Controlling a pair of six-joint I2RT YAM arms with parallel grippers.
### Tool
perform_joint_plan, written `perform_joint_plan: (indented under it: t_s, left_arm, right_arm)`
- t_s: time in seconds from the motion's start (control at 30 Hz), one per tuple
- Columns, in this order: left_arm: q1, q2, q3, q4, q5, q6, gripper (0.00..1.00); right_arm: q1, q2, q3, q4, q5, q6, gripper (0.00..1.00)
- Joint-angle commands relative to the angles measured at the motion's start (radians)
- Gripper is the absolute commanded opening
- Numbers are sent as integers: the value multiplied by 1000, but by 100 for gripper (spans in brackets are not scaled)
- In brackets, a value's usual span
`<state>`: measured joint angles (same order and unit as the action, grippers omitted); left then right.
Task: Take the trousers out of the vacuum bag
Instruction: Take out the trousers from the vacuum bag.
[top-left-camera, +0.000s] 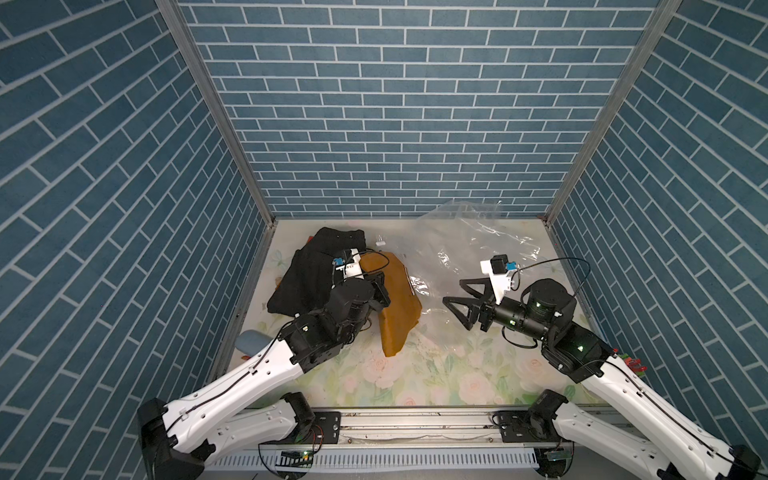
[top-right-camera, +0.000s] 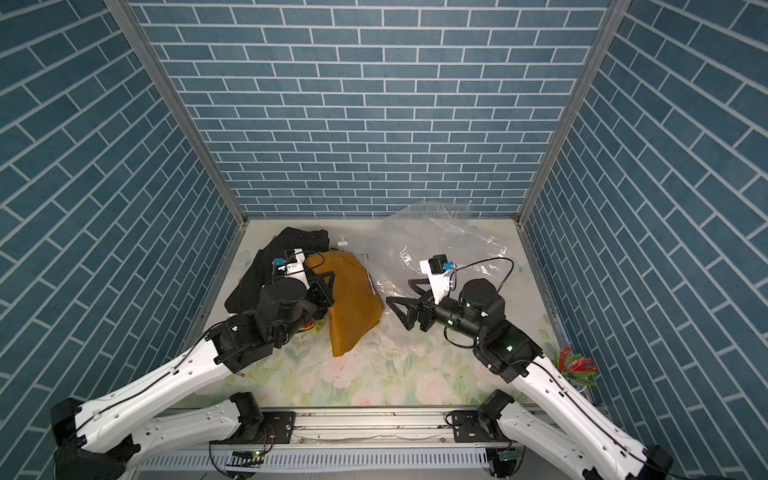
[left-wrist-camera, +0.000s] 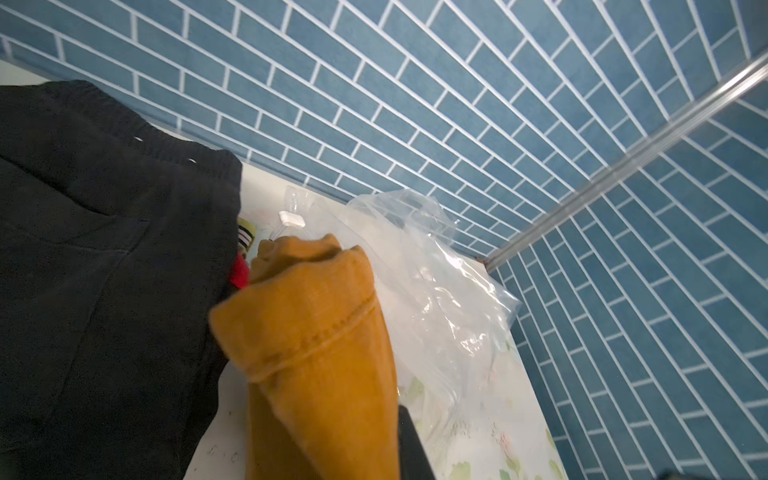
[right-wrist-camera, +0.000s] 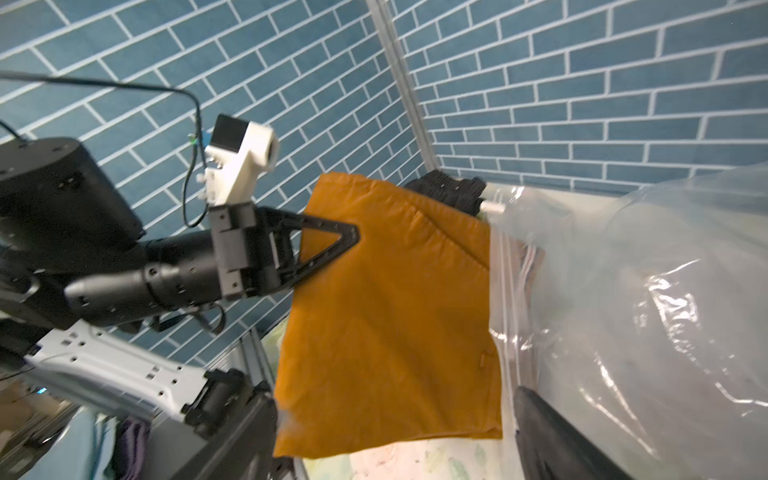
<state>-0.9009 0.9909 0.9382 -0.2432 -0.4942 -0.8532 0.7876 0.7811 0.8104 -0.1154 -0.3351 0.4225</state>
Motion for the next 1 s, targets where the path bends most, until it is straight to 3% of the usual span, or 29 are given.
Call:
perform_joint_plan:
  t_s: [0.0,0.47,0.67,0.97]
  left_arm:
    - [7,-3,46,100,-141,-77,0]
    - [8,83,40,111,-183,-162,0]
    - [8,76,25,121,-184,-180,0]
    - [8,73,8,130,-178,-202,0]
  right_arm:
    - [86,20,-10,0,87,45,93]
    - [504,274,62,15,712,122,96]
    - [576,379,53,94,848,201,97]
    - [579,508,63,199,885,208,100]
